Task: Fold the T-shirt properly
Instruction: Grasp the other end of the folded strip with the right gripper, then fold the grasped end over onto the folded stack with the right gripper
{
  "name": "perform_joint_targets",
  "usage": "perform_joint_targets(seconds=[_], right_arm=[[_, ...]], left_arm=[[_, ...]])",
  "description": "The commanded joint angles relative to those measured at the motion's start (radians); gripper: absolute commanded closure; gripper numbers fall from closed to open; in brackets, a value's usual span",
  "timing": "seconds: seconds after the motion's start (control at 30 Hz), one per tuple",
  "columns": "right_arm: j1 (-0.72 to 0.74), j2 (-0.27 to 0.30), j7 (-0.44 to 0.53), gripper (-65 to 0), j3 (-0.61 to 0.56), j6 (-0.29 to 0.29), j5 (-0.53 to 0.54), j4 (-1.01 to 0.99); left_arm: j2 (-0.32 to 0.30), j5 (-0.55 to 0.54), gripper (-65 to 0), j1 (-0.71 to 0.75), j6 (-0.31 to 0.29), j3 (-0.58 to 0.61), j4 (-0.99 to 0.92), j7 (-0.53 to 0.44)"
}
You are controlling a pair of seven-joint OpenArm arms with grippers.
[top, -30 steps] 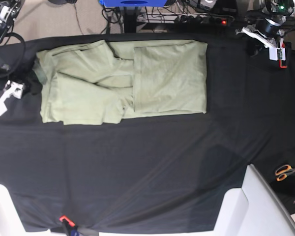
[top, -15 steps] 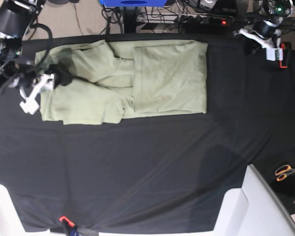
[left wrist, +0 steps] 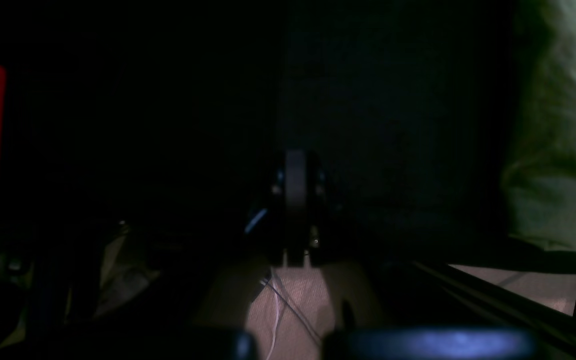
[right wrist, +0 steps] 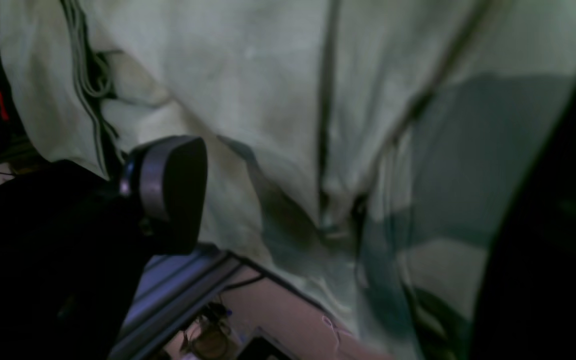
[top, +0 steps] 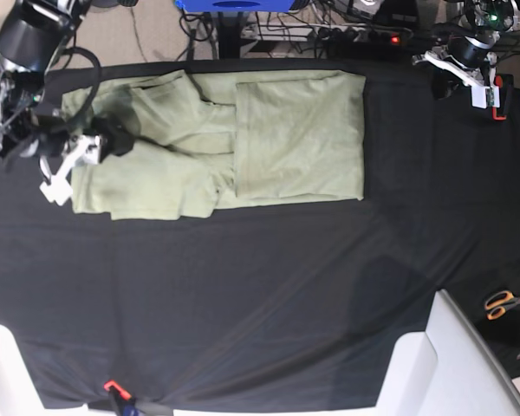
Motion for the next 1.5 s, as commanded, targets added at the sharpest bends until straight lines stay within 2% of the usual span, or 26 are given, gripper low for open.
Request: perform_joint_targets(seconds=[0.0, 0.17, 0.23, 0.33, 0.43, 0.47, 0.53, 0.57, 0.8, 0.87, 1.0, 1.07, 1.23, 1.27, 1.33, 1.47], right_arm=[[0.028, 0.007, 0.008, -49.4, 0.001, 0.004, 0.016, -0.009], [0.061, 0.021, 0.076, -49.4, 0.001, 0.004, 0.013, -0.110], [0.064, 0.036, 0.093, -47.0, 0.001, 0.004, 0.013, -0.149], [0.071, 0.036, 0.097, -29.7, 0.001, 0.004, 0.013, -0.161], [0.072, 0.036, 0.091, -5.6, 0.001, 0.004, 0.013, -0.159], [0.072, 0.038, 0.091, 0.0, 0.001, 0.004, 0.013, -0.159], [0.072, 0.038, 0.091, -2.3, 0.001, 0.004, 0.013, -0.158], [0.072, 0.041, 0.091, -1.2, 0.003, 0.004, 0.013, -0.158], [0.067, 0.119, 0.102, -0.5, 0.007, 0.004, 0.011, -0.158], [0.058, 0.139, 0.136, -0.5, 0.007, 0.004, 0.011, -0.144], [-0.035, 0.148, 0.202, -0.5, 0.000, 0.004, 0.008, 0.066], [-0.084, 0.145, 0.211, -0.5, -0.030, -0.098, 0.008, 0.204], [-0.192, 0.134, 0.258, -0.5, -0.249, -0.398, 0.008, 0.502], [-0.203, 0.136, 0.265, -0.5, -0.301, -0.481, 0.008, 0.537], [-0.212, 0.136, 0.274, -0.5, -0.395, -0.612, 0.008, 0.579], [-0.212, 0.136, 0.272, -0.5, -0.560, -0.817, 0.008, 0.599]], left_arm=[[-0.011, -0.011, 0.0, 0.006, 0.002, -0.005, 0.014, -0.017], [-0.011, -0.011, 0.0, 0.007, 0.002, -0.009, 0.013, -0.015], [-0.011, -0.011, 0.0, 0.007, 0.002, -0.011, 0.013, -0.015], [-0.011, -0.011, 0.0, 0.009, 0.002, -0.012, 0.013, -0.013], [-0.011, -0.011, 0.0, 0.007, 0.002, -0.012, 0.013, -0.012], [-0.011, -0.011, 0.0, 0.007, 0.002, -0.012, 0.013, -0.012], [-0.011, -0.011, 0.0, 0.007, 0.002, -0.011, 0.013, -0.012], [-0.011, -0.011, 0.0, 0.007, 0.002, -0.011, 0.013, -0.012], [-0.012, -0.011, 0.0, 0.007, 0.002, -0.012, 0.013, -0.015], [-0.012, -0.011, 0.0, 0.007, 0.002, -0.012, 0.013, -0.015], [-0.012, -0.011, 0.0, 0.007, 0.002, -0.011, 0.013, -0.015], [-0.012, -0.011, 0.0, 0.007, 0.002, -0.006, 0.013, -0.017], [-0.012, -0.011, 0.0, 0.006, 0.002, -0.006, 0.013, -0.017], [-0.012, -0.011, 0.0, 0.006, 0.002, -0.006, 0.013, -0.017], [-0.012, -0.011, 0.0, 0.006, 0.002, -0.006, 0.013, -0.017], [-0.012, -0.011, 0.0, 0.006, 0.002, -0.011, 0.013, -0.017]])
